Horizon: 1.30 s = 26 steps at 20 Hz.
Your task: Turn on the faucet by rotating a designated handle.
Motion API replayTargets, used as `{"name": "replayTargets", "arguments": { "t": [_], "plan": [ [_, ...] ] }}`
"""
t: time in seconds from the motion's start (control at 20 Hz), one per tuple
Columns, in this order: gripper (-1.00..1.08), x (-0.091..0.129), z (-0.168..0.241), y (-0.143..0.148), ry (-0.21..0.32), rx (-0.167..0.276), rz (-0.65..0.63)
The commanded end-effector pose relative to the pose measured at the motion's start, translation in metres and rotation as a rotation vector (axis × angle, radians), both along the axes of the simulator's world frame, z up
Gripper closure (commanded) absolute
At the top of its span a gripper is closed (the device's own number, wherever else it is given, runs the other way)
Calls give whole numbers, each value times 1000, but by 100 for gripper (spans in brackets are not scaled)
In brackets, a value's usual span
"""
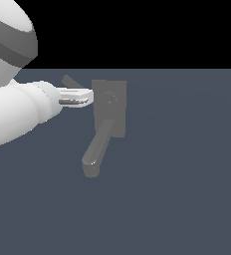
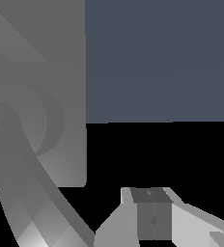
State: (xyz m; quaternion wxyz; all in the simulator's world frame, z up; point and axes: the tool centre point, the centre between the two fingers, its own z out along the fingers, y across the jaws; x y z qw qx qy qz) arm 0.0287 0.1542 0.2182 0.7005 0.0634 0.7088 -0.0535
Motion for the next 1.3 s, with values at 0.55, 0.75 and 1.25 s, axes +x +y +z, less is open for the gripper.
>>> {"name": "replayTargets", "arguments": {
  "t": [0.55, 0.75, 1.25],
  "plan": [
    [108, -3, 29, -18, -1, 1, 0],
    [108, -5, 39, -27, -3, 2, 1],
    [108, -8, 66, -52, -10, 2, 3]
  ]
}}
